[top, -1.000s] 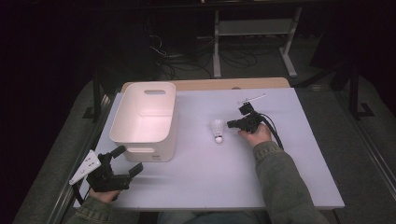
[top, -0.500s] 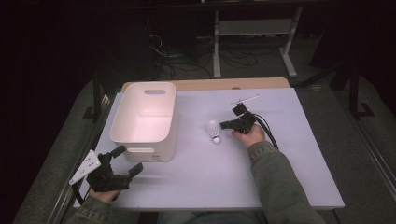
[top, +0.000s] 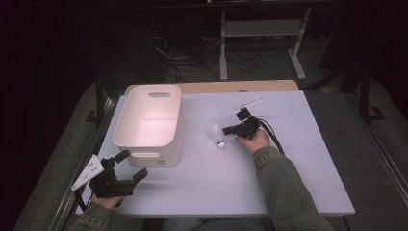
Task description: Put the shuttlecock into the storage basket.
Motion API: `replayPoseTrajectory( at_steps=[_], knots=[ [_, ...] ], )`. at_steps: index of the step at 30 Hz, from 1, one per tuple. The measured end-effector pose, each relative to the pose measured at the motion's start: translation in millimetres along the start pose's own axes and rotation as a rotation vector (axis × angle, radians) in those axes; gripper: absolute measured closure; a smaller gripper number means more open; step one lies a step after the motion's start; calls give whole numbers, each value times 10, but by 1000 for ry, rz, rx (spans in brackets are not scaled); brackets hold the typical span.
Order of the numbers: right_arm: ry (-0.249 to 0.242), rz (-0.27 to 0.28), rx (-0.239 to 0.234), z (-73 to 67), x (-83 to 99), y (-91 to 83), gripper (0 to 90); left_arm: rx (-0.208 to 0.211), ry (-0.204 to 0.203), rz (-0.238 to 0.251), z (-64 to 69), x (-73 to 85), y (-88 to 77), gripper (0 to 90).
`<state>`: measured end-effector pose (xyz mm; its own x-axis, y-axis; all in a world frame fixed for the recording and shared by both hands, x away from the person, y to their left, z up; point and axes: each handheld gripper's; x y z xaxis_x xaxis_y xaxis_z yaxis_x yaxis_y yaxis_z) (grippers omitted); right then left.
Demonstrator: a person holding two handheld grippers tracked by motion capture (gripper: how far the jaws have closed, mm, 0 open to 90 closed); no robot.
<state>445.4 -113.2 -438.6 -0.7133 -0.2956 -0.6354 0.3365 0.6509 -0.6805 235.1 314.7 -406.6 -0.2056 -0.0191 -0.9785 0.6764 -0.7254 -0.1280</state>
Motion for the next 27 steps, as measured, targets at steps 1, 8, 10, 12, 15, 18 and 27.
replayPoseTrajectory(
  at_steps=[1,8,10,12,15,18,27],
  knots=[
    [5,-4,-2,-15,-2,5,886,1,-2,0,0,0,0,0],
    [-19,-15,-21,-86,-9,48,886,0,-2,2,2,0,2,0],
    [-21,-16,-26,-110,-11,59,886,0,-3,0,2,0,1,0],
    [-26,-18,-31,-133,-14,68,886,1,-1,0,0,0,-1,0],
    [-37,-12,-36,-152,-18,79,886,1,-2,0,0,0,0,0],
    [-35,-14,-45,-165,-19,83,885,1,0,0,0,0,-1,0],
    [-51,-16,-62,-223,-27,87,885,0,-2,0,1,0,1,0]
  ],
)
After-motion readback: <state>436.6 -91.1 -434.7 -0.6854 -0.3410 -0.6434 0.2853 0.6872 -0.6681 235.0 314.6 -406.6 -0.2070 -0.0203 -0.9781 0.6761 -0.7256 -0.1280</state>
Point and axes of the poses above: each handheld gripper's, and its own axes: y roughly forward along the jaws, x roughly out of its underside, z roughly to its right, and after that the axes turned 3 degrees about x, right-handed
